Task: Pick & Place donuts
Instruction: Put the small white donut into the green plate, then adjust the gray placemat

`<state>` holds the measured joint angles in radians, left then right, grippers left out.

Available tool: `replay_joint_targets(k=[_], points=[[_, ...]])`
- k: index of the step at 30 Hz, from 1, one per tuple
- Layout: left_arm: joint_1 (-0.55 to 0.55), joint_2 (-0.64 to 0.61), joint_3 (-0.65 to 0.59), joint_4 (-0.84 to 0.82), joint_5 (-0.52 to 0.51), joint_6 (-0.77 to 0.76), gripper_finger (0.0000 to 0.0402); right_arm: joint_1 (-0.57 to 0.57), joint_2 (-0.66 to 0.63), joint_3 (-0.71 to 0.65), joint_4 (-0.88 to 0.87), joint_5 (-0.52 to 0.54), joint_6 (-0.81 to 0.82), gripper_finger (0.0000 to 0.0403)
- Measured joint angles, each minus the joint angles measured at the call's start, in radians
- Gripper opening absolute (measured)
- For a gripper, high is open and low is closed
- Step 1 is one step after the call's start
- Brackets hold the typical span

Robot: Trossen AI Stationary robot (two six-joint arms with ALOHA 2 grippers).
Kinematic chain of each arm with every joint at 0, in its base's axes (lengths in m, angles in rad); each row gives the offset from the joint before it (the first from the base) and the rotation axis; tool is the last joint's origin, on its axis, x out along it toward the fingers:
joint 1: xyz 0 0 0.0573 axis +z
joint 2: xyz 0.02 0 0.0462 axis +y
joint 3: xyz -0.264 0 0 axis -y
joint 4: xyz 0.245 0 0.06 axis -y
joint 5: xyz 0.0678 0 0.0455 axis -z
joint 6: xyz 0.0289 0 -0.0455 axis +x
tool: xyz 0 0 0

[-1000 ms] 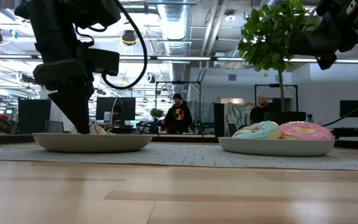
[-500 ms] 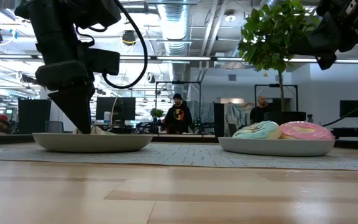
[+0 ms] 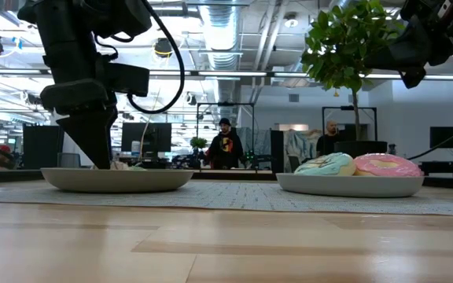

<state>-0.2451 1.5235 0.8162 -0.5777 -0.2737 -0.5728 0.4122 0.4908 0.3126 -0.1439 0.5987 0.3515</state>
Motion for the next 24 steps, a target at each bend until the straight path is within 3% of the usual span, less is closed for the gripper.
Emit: replay_joint_targets(k=[14,19,24], points=[[0.000,-0.002,0.132,-0.226,-0.051,0.046,0.0177,0.000,0.000,0.000,0.003,0.000,0.000,0.0001],[0.000,-0.002,0.195,-0.439,-0.236,0.031,0.0177,0.000,0.000,0.000,0.003,-0.002,0.000,0.0001],[0.009,-0.002,0.195,-0.650,-0.419,-0.131,0.0177,0.000,0.000,0.000,0.001,-0.025,0.000,0.0001]])
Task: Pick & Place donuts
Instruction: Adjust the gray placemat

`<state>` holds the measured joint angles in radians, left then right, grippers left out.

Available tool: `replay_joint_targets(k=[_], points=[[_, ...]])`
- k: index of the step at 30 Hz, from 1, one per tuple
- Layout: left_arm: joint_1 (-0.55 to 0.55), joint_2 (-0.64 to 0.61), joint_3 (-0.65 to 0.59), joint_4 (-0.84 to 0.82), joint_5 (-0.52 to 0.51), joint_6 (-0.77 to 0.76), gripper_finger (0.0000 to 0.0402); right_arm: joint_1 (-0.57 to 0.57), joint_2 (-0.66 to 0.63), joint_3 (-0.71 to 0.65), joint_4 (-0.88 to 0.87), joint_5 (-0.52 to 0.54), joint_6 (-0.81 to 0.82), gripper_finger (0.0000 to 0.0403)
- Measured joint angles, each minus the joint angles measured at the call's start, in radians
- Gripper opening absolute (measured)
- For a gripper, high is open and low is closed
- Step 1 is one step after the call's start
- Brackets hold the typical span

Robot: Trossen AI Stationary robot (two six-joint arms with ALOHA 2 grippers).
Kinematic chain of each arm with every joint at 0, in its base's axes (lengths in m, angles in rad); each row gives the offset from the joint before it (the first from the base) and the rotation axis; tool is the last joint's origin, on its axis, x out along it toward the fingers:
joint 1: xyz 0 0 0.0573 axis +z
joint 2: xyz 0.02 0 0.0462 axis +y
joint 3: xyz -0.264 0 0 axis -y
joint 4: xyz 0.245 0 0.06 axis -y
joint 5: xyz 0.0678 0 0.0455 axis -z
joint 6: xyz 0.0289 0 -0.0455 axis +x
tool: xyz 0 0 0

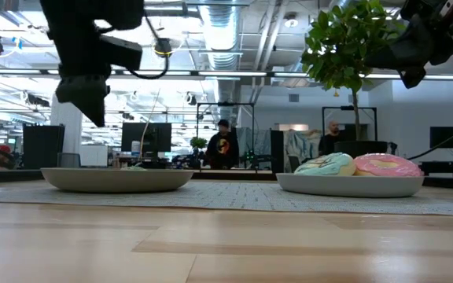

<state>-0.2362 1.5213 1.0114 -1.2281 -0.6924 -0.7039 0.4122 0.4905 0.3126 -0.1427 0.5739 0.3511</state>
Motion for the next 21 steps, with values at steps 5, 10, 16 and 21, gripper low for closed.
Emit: replay_joint_targets(k=[5,10,16,21], points=[[0.028,0.000,-0.032,-0.151,-0.030,-0.143,0.0177,0.000,0.000,0.000,-0.014,0.000,0.000,0.0001],[0.050,-0.007,-0.076,-0.151,-0.065,-0.152,0.0177,0.000,0.000,0.000,-0.038,0.001,-0.015,0.0001],[0.095,-0.138,-0.154,0.000,-0.090,-0.058,0.0177,0.000,0.000,0.000,-0.054,-0.002,-0.011,0.0001],[0.117,-0.353,-0.243,0.176,-0.071,0.063,0.0177,0.000,-0.017,0.000,-0.060,-0.019,-0.058,0.0001]])
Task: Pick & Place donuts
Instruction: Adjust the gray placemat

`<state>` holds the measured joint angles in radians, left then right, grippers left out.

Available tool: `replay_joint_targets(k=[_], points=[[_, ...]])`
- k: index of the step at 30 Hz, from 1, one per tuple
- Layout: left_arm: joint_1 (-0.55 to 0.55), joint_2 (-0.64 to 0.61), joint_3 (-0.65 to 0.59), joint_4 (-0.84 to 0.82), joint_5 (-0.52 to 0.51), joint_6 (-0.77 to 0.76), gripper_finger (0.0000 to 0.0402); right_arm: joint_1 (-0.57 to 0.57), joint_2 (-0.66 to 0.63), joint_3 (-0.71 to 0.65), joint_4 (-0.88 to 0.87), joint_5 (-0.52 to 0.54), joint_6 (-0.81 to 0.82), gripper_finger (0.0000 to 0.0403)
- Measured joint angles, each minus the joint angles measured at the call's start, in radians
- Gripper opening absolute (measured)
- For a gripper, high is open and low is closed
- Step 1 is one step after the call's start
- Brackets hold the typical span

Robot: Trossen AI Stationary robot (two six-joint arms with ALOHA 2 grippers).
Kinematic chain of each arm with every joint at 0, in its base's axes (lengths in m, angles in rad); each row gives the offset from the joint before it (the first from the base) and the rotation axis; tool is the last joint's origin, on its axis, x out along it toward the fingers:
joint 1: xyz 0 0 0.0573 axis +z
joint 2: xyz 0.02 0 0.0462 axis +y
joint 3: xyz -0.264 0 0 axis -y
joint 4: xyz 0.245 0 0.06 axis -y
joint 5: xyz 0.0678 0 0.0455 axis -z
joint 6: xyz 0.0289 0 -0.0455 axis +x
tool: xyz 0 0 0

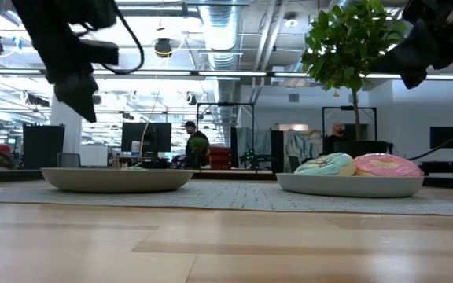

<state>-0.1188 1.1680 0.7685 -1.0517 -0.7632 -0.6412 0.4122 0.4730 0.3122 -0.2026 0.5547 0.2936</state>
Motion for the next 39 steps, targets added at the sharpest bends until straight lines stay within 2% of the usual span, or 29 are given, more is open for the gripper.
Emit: replay_joint_targets(k=[11,15,19,22,27,31,36,39], points=[[0.096,-0.465,-0.256,0.386,0.190,0.281,0.0177,0.000,-0.031,0.000,-0.014,-0.017,-0.064,0.0001],[0.146,-0.580,-0.328,0.451,0.269,0.341,0.0177,0.000,-0.030,0.000,-0.015,-0.032,-0.064,0.0001],[0.196,-0.628,-0.376,0.528,0.317,0.349,0.0177,0.000,-0.030,0.000,-0.014,-0.034,-0.045,0.0001],[0.234,-0.623,-0.402,0.556,0.352,0.337,0.0177,0.000,-0.030,0.000,-0.013,-0.034,-0.032,0.0001],[0.304,-0.536,-0.414,0.611,0.392,0.323,0.0177,0.000,-0.028,0.000,0.001,-0.035,-0.032,0.0001],[0.387,-0.412,-0.414,0.725,0.413,0.360,0.0177,0.000,-0.028,0.000,0.001,-0.035,-0.032,0.0001],[0.516,-0.215,-0.411,0.873,0.560,0.397,0.0177,0.000,-0.028,0.000,0.001,-0.035,-0.032,0.0001],[0.577,-0.104,-0.374,0.887,0.583,0.419,0.0177,0.000,-0.028,0.000,0.001,-0.035,-0.032,0.0001]])
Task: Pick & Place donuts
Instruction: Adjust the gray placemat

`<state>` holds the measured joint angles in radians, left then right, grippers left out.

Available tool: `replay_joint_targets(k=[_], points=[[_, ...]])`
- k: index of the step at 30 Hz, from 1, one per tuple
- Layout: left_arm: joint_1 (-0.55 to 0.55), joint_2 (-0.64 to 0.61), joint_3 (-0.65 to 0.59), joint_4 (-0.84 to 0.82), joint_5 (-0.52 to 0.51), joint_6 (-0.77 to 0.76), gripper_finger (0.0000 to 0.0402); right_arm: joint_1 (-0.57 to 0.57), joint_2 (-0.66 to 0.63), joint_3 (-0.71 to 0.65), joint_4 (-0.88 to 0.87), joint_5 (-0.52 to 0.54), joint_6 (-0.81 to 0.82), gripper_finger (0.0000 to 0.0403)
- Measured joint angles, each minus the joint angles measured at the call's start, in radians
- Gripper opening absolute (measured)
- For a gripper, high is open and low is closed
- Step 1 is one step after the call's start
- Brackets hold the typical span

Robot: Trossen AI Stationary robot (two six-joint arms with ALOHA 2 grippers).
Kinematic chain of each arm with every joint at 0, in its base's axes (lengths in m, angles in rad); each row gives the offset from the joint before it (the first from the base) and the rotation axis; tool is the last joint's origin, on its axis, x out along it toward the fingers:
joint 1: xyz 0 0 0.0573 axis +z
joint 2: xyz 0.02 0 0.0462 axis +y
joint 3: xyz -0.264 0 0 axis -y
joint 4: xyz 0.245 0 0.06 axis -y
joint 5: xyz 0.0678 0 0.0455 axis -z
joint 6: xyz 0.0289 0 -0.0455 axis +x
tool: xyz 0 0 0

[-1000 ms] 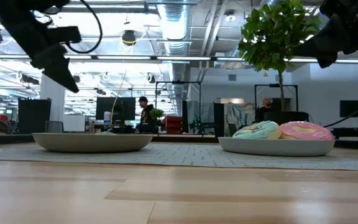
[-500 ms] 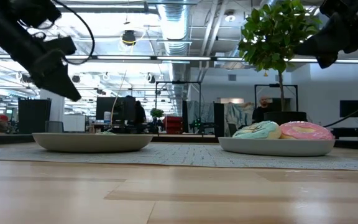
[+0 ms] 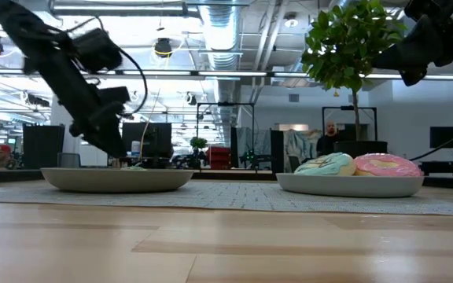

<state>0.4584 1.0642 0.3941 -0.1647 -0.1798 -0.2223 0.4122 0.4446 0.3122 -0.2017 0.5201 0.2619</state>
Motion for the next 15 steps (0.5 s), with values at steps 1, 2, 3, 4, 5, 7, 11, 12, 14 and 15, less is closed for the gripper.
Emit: replay_joint_targets(k=[1,2,3,4,5,7,11,12,14,15], points=[[0.015,0.032,0.016,0.000,0.000,0.006,0.0177,0.000,0.000,0.000,-0.001,0.000,0.000,0.0001],[0.030,0.061,0.029,0.001,0.000,0.012,0.0177,0.000,0.000,0.000,-0.002,0.000,0.000,0.0001],[0.045,0.088,0.043,0.000,0.000,0.022,0.0177,0.000,0.000,0.000,-0.003,0.000,0.000,0.0001],[0.058,0.112,0.057,-0.002,0.012,0.028,0.0177,0.000,0.000,0.000,-0.003,0.000,0.000,0.0001],[0.072,0.137,0.070,0.000,0.033,0.036,0.0177,0.000,0.000,0.000,-0.003,0.000,0.000,0.0001],[0.094,0.181,0.091,0.001,0.067,0.048,0.0177,0.000,0.000,0.000,-0.007,0.000,0.000,0.0001],[0.118,0.262,0.119,-0.003,0.072,0.058,0.0177,0.000,0.000,0.000,-0.008,0.000,0.000,0.0001],[0.122,0.279,0.124,-0.002,0.072,0.060,0.0177,0.000,0.000,0.000,-0.008,0.000,0.000,0.0001],[0.122,0.307,0.135,-0.002,0.071,0.070,0.0177,0.000,0.000,0.000,-0.008,0.000,0.000,0.0001],[0.122,0.318,0.139,-0.001,0.071,0.070,0.0177,0.000,0.000,0.000,-0.010,0.000,0.000,0.0001]])
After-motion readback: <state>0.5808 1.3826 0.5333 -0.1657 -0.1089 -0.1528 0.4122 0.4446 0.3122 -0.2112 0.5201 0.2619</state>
